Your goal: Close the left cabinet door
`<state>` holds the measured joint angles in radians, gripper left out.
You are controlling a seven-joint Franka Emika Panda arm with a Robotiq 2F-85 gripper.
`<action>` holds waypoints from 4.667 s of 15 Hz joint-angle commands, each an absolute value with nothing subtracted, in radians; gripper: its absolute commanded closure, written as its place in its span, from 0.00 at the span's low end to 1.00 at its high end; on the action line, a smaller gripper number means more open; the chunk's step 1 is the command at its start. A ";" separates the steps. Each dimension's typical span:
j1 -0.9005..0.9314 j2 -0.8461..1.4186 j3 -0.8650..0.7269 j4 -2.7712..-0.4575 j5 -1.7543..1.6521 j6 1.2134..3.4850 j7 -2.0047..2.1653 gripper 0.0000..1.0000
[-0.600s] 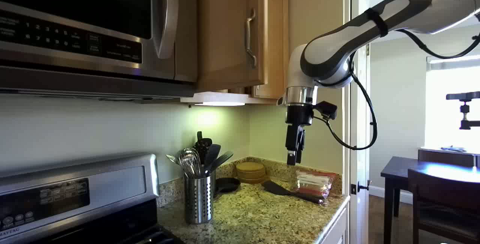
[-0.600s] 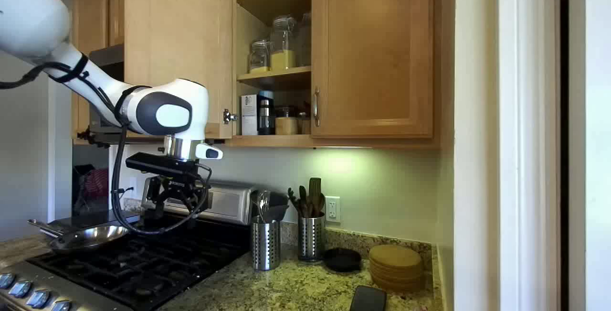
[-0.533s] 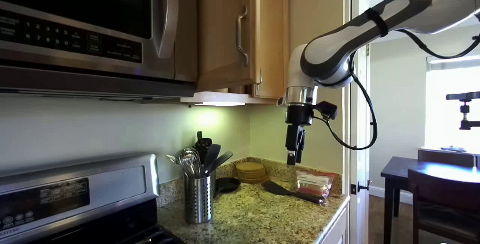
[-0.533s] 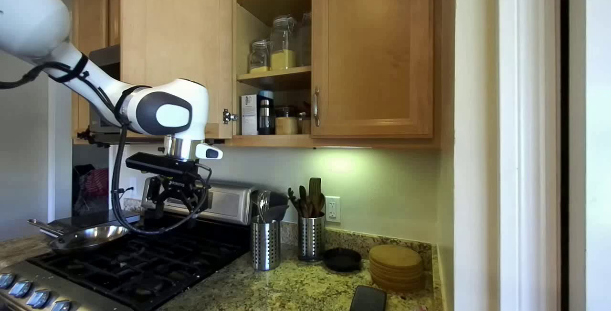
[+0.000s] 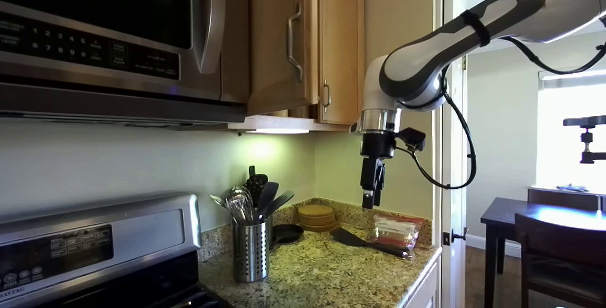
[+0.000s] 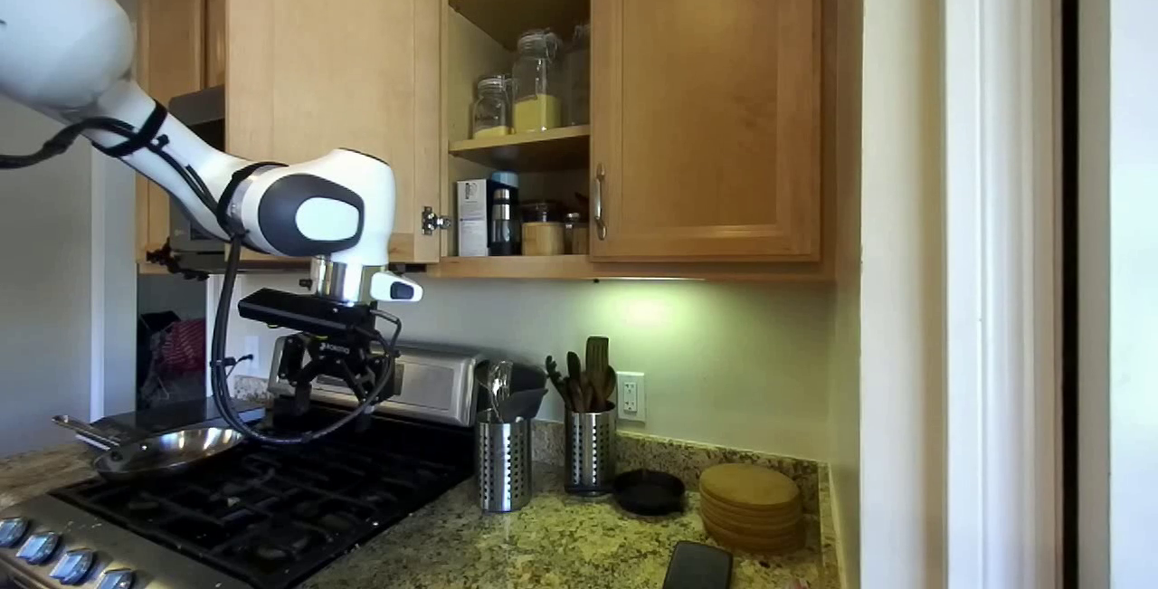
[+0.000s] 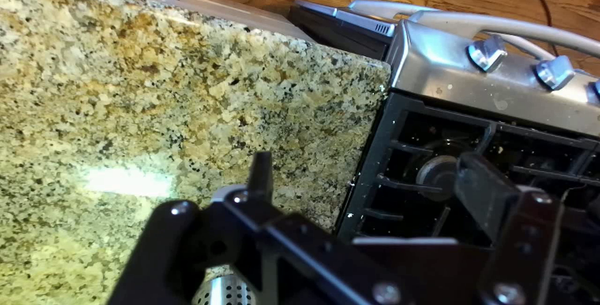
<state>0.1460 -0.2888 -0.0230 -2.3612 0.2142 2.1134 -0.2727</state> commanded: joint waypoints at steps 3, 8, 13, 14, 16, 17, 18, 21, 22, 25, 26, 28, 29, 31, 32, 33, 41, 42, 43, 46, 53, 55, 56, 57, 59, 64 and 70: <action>0.132 -0.288 -0.010 -2.359 0.218 2.110 -0.275 0.00; 0.132 -0.288 -0.010 -2.359 0.218 2.110 -0.275 0.00; 0.132 -0.288 -0.010 -2.359 0.218 2.110 -0.275 0.00; 0.132 -0.288 -0.010 -2.359 0.218 2.110 -0.275 0.00; 0.132 -0.288 -0.010 -2.359 0.218 2.110 -0.275 0.00; 0.132 -0.288 -0.010 -2.359 0.218 2.110 -0.275 0.00; 0.132 -0.293 -0.008 -2.361 0.217 2.112 -0.269 0.00; 0.118 -0.361 0.022 -2.399 0.165 2.126 -0.192 0.00; 0.115 -0.378 0.031 -2.407 0.153 2.133 -0.164 0.00; 0.115 -0.476 0.065 -2.457 0.113 2.148 -0.087 0.00; 0.116 -0.502 0.073 -2.465 0.105 2.145 -0.069 0.00; 0.117 -0.558 0.089 -2.483 0.101 2.154 -0.025 0.00; 0.118 -0.583 0.094 -2.487 0.108 2.161 -0.008 0.00; 0.120 -0.626 0.101 -2.486 0.115 2.172 0.018 0.00; 0.119 -0.644 0.104 -2.483 0.117 2.177 0.033 0.00; 0.120 -0.662 0.107 -2.476 0.121 2.187 0.044 0.00; 0.142 -0.763 0.162 -2.438 0.120 2.290 0.077 0.00; 0.144 -0.767 0.172 -2.433 0.119 2.302 0.078 0.00; 0.146 -0.765 0.186 -2.424 0.117 2.313 0.084 0.00; 0.155 -0.760 0.223 -2.401 0.110 2.334 0.091 0.00; 0.184 -0.747 0.283 -2.330 0.110 2.314 0.095 0.00; 0.191 -0.750 0.305 -2.298 0.113 2.298 0.116 0.00; 0.192 -0.748 0.313 -2.290 0.114 2.305 0.126 0.00; 0.192 -0.744 0.324 -2.282 0.116 2.315 0.143 0.00; 0.197 -0.731 0.335 -2.275 0.125 2.344 0.160 0.00; 0.188 -0.702 0.364 -2.282 0.120 2.445 0.204 0.00; 0.182 -0.636 0.394 -2.255 0.103 2.535 0.244 0.00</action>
